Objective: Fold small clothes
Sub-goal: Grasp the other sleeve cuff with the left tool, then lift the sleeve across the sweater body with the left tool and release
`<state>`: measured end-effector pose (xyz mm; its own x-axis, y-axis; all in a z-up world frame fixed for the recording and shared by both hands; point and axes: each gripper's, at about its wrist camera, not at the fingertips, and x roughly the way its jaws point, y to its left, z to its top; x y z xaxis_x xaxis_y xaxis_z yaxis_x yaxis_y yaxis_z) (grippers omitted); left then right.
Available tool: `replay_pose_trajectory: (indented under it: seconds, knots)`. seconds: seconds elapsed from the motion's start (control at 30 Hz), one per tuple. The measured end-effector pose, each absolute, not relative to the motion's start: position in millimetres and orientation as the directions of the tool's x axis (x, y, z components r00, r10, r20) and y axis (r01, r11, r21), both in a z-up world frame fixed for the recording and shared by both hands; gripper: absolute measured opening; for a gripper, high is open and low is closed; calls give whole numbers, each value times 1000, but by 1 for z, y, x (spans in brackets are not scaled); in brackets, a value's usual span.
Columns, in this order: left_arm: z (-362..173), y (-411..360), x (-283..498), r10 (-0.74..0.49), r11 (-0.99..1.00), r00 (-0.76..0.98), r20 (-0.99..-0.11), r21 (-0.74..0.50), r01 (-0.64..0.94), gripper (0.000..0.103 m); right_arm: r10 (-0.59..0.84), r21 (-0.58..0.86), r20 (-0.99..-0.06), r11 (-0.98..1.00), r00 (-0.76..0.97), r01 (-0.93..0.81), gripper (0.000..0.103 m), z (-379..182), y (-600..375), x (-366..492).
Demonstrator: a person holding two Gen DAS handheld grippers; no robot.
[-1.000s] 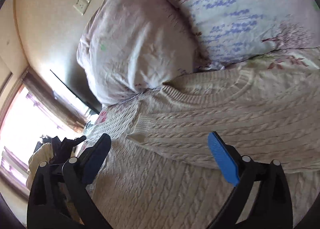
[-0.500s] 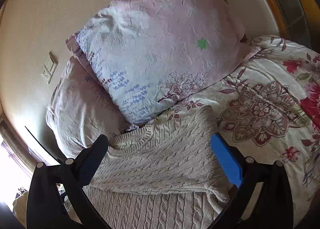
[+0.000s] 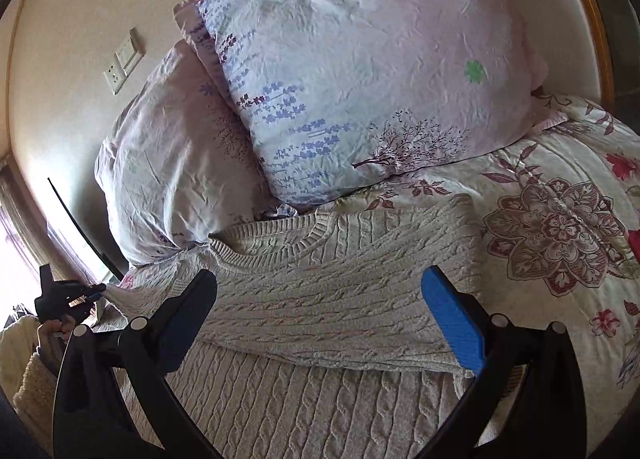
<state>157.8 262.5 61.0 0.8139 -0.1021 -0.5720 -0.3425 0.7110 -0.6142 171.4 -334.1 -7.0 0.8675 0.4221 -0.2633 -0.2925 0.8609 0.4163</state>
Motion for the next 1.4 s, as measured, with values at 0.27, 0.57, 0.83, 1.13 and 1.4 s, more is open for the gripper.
replay_pose_trajectory:
  seconds: [0.27, 0.57, 0.83, 1.13, 1.4]
  knots:
    - [104, 128, 186, -300, 881, 810, -503, -472, 33, 7, 424, 417, -258, 860, 868, -296, 102, -7, -335, 171]
    - [28, 32, 194, -323, 945, 607, -726, -278, 169, 16, 420, 407, -258, 864, 870, -297, 102, -6, -336, 171]
    - [55, 79, 153, -347, 926, 683, -642, -350, 141, 78, 421, 405, -262, 864, 868, -297, 102, -8, -336, 171]
    - [7, 239, 152, -274, 645, 671, -689, -649, -403, 49, 414, 375, -264, 876, 871, -303, 102, -8, -330, 170]
    - [0, 259, 166, -210, 502, 711, -671, -698, -510, 38, 413, 383, -255, 874, 874, -301, 102, -9, -333, 170]
